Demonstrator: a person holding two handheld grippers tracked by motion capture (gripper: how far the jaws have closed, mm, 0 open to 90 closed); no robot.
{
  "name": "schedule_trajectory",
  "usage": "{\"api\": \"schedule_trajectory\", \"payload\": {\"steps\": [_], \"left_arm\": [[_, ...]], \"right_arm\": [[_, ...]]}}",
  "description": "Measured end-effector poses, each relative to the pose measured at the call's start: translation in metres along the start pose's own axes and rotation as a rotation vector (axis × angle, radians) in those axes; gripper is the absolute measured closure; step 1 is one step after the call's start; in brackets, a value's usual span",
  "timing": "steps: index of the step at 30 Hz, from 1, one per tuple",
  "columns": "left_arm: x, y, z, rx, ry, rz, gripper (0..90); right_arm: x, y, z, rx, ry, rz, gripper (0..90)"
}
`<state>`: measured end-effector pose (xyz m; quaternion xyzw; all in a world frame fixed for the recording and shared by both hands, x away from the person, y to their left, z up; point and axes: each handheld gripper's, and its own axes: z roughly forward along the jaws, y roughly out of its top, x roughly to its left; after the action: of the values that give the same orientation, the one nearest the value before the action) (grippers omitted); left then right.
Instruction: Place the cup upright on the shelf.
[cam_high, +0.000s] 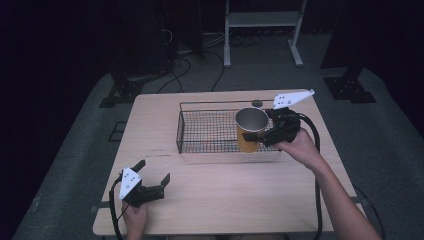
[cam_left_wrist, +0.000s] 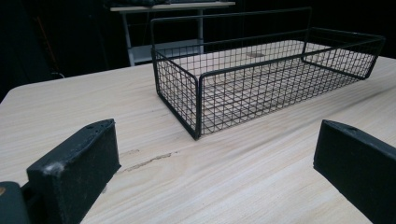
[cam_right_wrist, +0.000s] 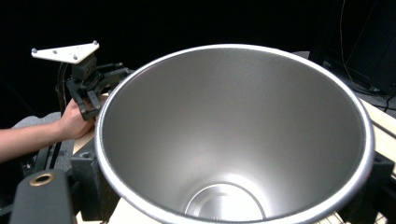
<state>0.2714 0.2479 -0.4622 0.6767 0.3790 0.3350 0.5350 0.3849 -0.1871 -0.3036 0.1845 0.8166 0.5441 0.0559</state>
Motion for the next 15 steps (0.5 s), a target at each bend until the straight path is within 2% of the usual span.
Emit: {"api": "schedule_trajectory", "payload": {"steps": [15], "left_arm": [[0.001,0.0,-0.001,-0.001,0.0,-0.004,0.0]], "right_arm": [[-0.023,0.027,0.023,0.036,-0.011,0.0,12.9]]}}
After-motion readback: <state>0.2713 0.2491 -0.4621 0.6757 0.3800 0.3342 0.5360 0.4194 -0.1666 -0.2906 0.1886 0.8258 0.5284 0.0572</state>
